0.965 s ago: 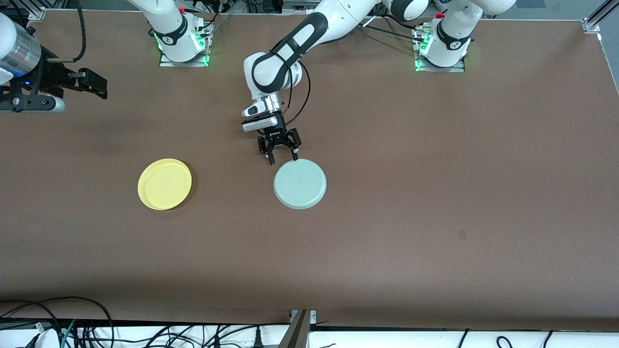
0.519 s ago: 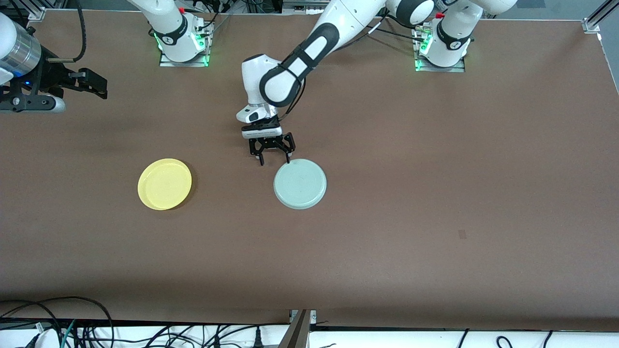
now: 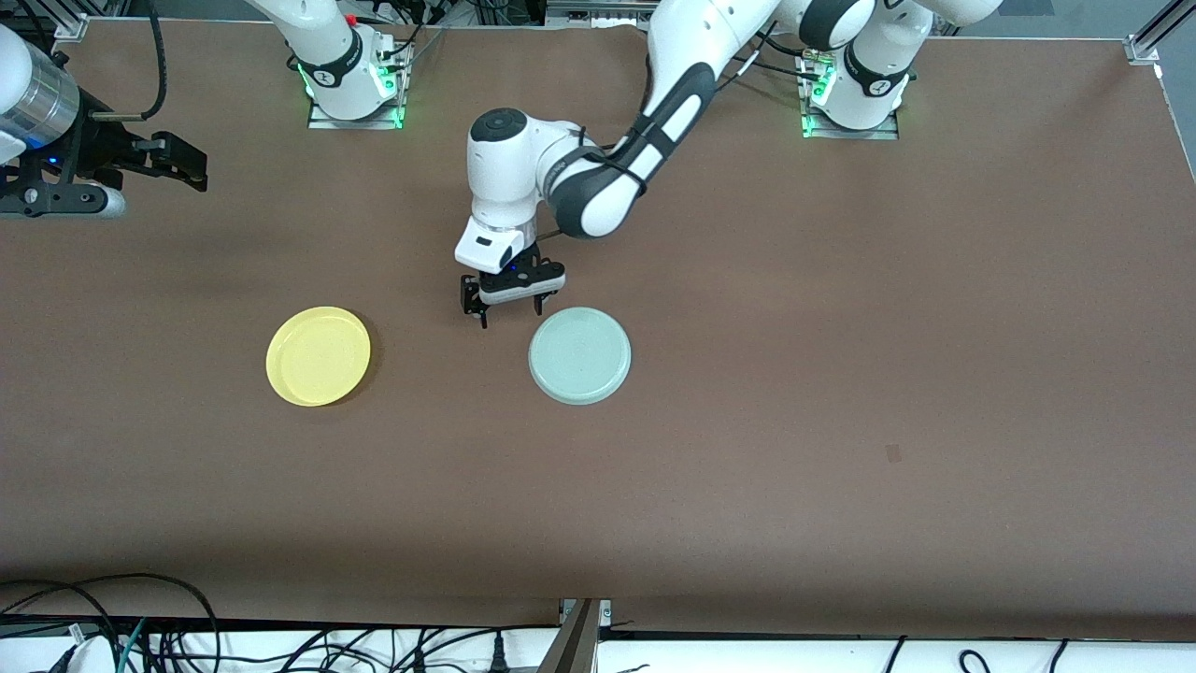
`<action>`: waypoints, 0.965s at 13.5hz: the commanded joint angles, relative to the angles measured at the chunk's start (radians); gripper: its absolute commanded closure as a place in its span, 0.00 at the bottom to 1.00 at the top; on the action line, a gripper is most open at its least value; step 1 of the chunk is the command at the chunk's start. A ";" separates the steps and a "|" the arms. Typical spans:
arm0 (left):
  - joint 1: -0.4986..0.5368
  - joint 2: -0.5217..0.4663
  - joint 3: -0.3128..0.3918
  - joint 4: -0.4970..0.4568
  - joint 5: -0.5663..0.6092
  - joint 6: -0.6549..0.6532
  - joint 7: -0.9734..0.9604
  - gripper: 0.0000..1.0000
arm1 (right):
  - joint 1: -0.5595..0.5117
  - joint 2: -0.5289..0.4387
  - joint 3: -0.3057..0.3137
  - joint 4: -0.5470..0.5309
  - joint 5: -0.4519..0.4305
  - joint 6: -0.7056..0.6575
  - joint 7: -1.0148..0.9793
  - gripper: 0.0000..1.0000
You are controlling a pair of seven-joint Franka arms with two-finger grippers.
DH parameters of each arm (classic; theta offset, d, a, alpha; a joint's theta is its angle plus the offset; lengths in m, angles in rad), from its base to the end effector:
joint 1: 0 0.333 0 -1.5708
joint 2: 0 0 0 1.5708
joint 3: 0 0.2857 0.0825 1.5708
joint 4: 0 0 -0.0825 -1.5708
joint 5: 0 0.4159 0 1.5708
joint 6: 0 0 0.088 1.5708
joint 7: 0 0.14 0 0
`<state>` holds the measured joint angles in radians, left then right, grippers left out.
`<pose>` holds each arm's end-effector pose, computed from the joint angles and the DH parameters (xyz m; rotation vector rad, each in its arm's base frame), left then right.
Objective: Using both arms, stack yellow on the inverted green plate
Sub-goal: 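Retract the left gripper while the right gripper reaches the yellow plate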
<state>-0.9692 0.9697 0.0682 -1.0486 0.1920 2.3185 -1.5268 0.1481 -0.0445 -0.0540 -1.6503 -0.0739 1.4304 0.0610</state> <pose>0.5010 -0.6479 0.2155 2.8183 0.6867 0.4434 0.5491 0.0402 0.5371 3.0455 0.0449 -0.2586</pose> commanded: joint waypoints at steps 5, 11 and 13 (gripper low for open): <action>0.113 -0.152 -0.010 -0.021 -0.227 -0.092 0.048 0.00 | -0.002 0.000 -0.001 0.012 0.003 -0.016 -0.003 0.00; 0.204 -0.276 -0.008 -0.022 -0.263 -0.322 0.278 0.00 | 0.001 0.000 0.005 0.012 0.003 -0.010 -0.001 0.00; 0.243 -0.313 -0.008 -0.022 -0.264 -0.419 0.383 0.00 | 0.007 0.002 0.008 0.012 0.000 -0.002 -0.001 0.00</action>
<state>-0.7582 0.7082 0.0665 -1.0454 -0.0428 1.9684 -1.2426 0.1491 -0.0445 -0.0502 -1.6502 -0.0738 1.4311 0.0608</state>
